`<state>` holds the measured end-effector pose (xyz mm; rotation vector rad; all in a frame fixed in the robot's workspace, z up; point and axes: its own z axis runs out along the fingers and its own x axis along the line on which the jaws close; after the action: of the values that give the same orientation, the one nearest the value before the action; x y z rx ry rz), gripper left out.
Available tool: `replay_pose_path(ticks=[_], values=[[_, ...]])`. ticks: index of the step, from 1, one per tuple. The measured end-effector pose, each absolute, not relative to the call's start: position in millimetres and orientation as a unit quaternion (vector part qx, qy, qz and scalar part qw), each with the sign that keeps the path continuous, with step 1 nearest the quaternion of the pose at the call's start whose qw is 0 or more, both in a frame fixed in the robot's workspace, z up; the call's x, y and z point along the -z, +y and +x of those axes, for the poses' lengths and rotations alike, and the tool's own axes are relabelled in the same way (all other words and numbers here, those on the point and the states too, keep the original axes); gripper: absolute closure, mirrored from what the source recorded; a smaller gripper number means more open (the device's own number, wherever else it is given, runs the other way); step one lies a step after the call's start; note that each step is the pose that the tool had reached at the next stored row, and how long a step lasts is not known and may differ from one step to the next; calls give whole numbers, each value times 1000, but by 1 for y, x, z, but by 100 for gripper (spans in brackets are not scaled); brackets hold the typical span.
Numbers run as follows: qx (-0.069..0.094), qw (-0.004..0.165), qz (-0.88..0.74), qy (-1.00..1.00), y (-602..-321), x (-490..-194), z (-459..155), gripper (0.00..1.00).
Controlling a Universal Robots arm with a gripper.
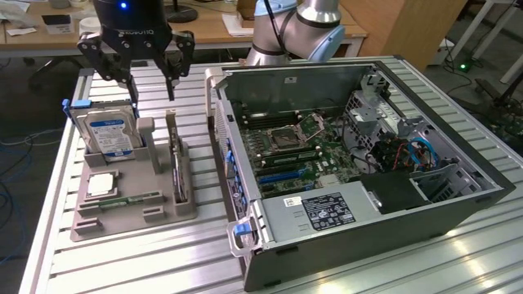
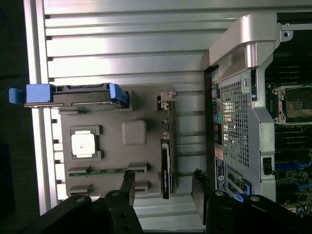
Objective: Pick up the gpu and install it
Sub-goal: 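Pick up the gpu and move the gpu toward the slot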
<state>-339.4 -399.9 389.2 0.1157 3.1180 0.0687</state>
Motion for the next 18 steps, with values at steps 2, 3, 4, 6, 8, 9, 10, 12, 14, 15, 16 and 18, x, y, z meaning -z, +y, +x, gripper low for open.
replay_pose_path(ticks=[2, 3, 4, 6, 8, 9, 10, 12, 14, 15, 16, 18], values=[[-22, 10, 34, 999, -400, -389, -339, 41], [-22, 10, 29, 999, -400, -389, -339, 41], [-22, 10, 24, 999, -400, -389, -339, 41], [-22, 10, 19, 1000, -401, -388, -339, 41], [-22, 10, 12, 1000, -401, -388, -339, 41], [-22, 10, 9, 1000, -402, -387, -339, 41], [-22, 10, 8, 1000, -404, -387, -339, 41], [-22, 10, 7, 1000, -408, -385, -339, 41], [-22, 10, 6, 1000, -408, -382, -339, 41], [-22, 9, 6, 1000, -408, -381, -339, 41], [-22, 9, 6, 1000, -408, -380, -339, 41], [-22, 10, 5, 1000, -408, -378, -338, 41]])
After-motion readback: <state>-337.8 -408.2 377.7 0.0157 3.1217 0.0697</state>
